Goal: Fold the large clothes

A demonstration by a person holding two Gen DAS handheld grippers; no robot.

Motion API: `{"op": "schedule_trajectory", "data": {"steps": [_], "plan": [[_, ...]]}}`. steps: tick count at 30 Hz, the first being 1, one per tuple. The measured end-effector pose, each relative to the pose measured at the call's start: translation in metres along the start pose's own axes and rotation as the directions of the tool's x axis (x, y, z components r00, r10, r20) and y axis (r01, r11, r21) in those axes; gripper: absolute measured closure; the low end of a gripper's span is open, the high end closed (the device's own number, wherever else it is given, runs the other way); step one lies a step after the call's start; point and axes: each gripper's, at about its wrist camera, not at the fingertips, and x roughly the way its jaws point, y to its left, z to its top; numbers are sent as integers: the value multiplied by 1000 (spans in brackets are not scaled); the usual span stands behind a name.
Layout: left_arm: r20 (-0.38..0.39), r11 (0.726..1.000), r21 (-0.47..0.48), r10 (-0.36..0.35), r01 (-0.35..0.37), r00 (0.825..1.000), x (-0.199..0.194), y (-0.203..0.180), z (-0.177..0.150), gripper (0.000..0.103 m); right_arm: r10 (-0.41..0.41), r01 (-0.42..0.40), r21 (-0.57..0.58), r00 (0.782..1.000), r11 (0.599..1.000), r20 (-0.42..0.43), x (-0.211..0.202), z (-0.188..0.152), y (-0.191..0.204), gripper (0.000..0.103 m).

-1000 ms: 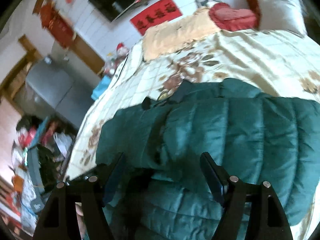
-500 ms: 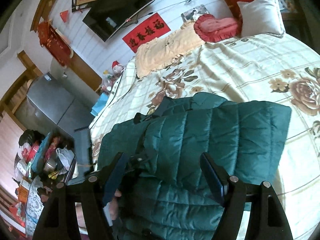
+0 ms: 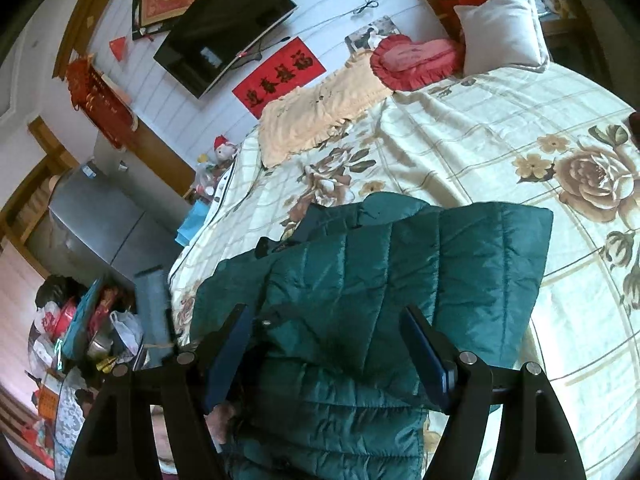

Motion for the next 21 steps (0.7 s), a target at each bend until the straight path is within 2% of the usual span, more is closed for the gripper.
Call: {"op": "schedule_trajectory", "data": {"steps": [6, 10, 16, 21], "plan": [[103, 998, -37, 48, -45, 994, -44, 24, 12, 91, -10, 11, -7, 999, 1000, 35, -7, 6, 7, 29], [168, 992, -66, 114, -105, 979, -71, 47, 20, 92, -29, 29, -8, 998, 1000, 47, -4, 6, 10, 29], [204, 977, -122, 198, -175, 959, -100, 92, 22, 92, -55, 55, 19, 998, 998, 4, 19, 1, 7, 29], [210, 947, -188, 299, -262, 931, -116, 141, 14, 92, -65, 66, 13, 997, 998, -40, 44, -4, 9, 29]]}}
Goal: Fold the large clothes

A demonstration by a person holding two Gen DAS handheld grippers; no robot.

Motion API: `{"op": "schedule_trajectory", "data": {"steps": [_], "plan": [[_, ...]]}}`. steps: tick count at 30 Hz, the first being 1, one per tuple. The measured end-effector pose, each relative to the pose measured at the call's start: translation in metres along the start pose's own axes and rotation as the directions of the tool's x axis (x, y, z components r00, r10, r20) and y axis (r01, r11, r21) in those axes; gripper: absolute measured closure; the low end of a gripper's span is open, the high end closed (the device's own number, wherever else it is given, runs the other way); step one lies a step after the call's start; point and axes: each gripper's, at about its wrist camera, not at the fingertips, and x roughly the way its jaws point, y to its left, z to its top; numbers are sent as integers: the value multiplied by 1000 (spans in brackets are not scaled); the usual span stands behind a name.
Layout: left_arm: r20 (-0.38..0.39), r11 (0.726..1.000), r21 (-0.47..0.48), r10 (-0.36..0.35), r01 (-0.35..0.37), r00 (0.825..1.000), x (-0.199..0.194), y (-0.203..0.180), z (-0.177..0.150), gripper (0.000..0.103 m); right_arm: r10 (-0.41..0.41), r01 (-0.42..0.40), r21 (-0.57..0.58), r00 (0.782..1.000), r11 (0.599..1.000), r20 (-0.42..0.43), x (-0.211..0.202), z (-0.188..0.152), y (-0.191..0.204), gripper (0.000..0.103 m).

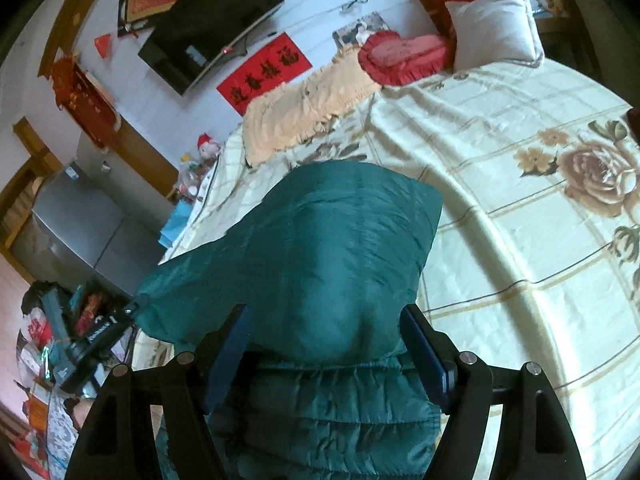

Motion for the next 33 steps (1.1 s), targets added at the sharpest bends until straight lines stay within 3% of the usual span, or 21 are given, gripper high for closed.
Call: {"op": "schedule_trajectory", "data": {"steps": [2, 7, 11, 14, 18, 20, 21, 22, 24, 26, 31, 32, 33], "plan": [[-10, 999, -27, 42, -42, 999, 4, 23, -3, 92, -5, 4, -21, 999, 1000, -40, 13, -3, 6, 29], [-90, 995, -76, 54, -61, 994, 24, 52, -21, 92, -130, 116, -145, 987, 983, -95, 34, -16, 23, 29], [-106, 996, -63, 58, -65, 993, 28, 48, -32, 92, -128, 119, -96, 987, 988, -94, 39, -15, 13, 29], [-110, 996, -64, 54, -61, 992, 28, 44, -34, 92, -185, 175, -124, 980, 977, -76, 49, -10, 9, 18], [-123, 997, -53, 56, -63, 991, 31, 38, -36, 92, -198, 186, -101, 971, 977, -135, 81, -1, -3, 17], [-129, 997, -45, 53, -59, 990, 33, 34, -36, 92, -200, 183, -119, 968, 976, -153, 91, -1, -4, 34], [-131, 998, -40, 52, -58, 990, 34, 32, -37, 92, -200, 181, -138, 970, 974, -139, 92, -1, -3, 59], [-134, 998, -34, 52, -57, 990, 35, 30, -38, 92, -212, 195, -156, 971, 968, -105, 88, 0, -1, 71], [-144, 998, -32, 43, -48, 989, 39, 29, -40, 92, -227, 213, -183, 972, 960, -64, 78, 0, 2, 83], [-178, 999, -32, 23, -30, 984, 50, 26, -47, 91, -253, 242, -185, 967, 952, -37, 72, -2, -4, 84], [-235, 999, -39, 20, -30, 972, 62, 23, -51, 89, -332, 315, -183, 941, 931, -66, 80, -4, -13, 84], [-239, 999, -46, 14, -26, 971, 59, 25, -48, 89, -331, 316, -175, 941, 933, -68, 77, -2, -12, 83], [-238, 998, -54, 9, -22, 971, 55, 28, -45, 89, -328, 315, -152, 942, 937, -70, 72, 1, -12, 74]]}}
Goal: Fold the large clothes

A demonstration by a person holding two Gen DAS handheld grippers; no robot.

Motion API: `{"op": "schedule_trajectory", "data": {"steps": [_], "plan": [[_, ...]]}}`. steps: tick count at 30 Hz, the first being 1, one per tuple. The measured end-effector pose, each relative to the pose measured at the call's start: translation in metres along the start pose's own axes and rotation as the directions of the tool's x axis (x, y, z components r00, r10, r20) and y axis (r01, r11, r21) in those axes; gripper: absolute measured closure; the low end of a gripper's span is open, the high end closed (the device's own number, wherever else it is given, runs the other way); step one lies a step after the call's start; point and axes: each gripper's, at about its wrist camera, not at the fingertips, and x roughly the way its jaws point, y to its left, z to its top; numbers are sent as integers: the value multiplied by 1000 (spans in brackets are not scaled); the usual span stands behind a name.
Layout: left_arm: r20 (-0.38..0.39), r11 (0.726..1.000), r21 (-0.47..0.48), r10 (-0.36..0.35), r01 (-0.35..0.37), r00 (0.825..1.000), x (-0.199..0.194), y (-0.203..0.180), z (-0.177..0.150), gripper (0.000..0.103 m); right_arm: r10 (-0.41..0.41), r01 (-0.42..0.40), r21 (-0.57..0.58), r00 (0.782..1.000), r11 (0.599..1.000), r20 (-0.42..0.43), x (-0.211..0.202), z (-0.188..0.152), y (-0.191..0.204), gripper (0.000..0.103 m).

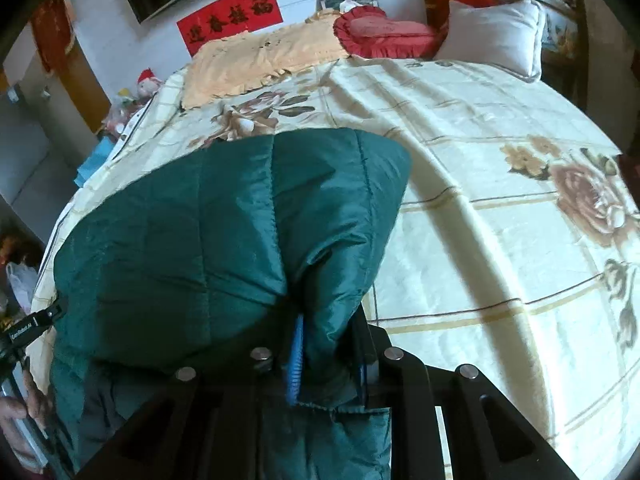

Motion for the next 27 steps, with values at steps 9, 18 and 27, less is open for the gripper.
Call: {"op": "schedule_trajectory", "data": {"steps": [9, 18, 27], "plan": [[185, 999, -32, 34, -28, 982, -53, 7, 11, 50, 124, -111, -116, 986, 987, 111, -36, 23, 53, 56], [101, 971, 120, 197, -209, 975, 25, -26, 14, 50, -18, 42, -217, 994, 975, 111, 36, 38, 85, 56], [98, 966, 123, 214, -226, 972, 54, -26, 38, 44, -62, 72, -120, 994, 990, 85, 73, 60, 57, 56]]}}
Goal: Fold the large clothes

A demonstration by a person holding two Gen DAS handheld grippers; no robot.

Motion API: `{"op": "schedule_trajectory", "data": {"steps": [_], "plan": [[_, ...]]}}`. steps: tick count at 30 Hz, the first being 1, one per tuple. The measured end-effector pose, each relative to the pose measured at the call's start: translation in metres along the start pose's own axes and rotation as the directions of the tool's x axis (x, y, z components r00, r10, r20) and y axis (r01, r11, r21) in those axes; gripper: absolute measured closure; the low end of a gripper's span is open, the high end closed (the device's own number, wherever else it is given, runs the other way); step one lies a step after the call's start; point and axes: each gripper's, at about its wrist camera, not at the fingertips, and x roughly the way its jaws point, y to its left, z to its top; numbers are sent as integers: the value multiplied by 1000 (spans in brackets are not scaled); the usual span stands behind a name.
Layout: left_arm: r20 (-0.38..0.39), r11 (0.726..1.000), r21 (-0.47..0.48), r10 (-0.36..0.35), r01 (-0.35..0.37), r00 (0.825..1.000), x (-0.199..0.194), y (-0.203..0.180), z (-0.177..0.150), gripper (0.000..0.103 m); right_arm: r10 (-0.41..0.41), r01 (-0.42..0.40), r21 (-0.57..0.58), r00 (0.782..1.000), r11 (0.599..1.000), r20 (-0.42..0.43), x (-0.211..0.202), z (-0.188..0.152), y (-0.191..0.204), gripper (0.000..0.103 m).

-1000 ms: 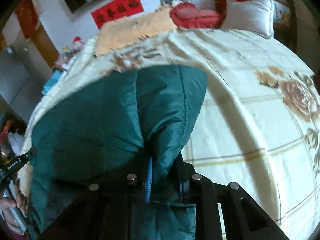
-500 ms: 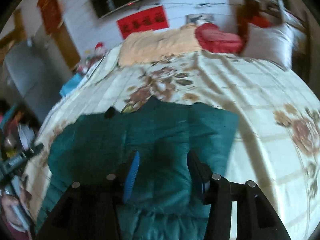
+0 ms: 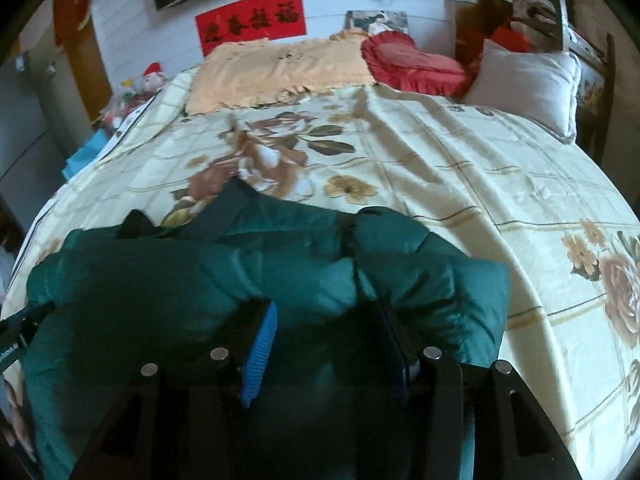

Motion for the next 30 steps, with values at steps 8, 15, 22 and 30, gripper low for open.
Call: {"op": "schedule_trajectory", "data": {"steps": [8, 15, 22, 30], "plan": [[12, 1000, -15, -15, 15, 1000, -6, 9, -11, 44, 152, -152, -4, 985, 988, 81, -72, -11, 23, 54], [18, 1000, -13, 0, 0, 1000, -6, 5, -15, 43, 153, -145, -229, 988, 963, 21, -69, -42, 101, 51], [27, 1000, -2, 10, -10, 1000, -6, 3, -20, 36, 83, -104, -242, 992, 965, -95, -39, -57, 102, 51], [32, 1000, -14, 4, -4, 999, -4, 3, -23, 36, 25, -17, -173, 999, 985, 43, -83, -40, 43, 41]]}}
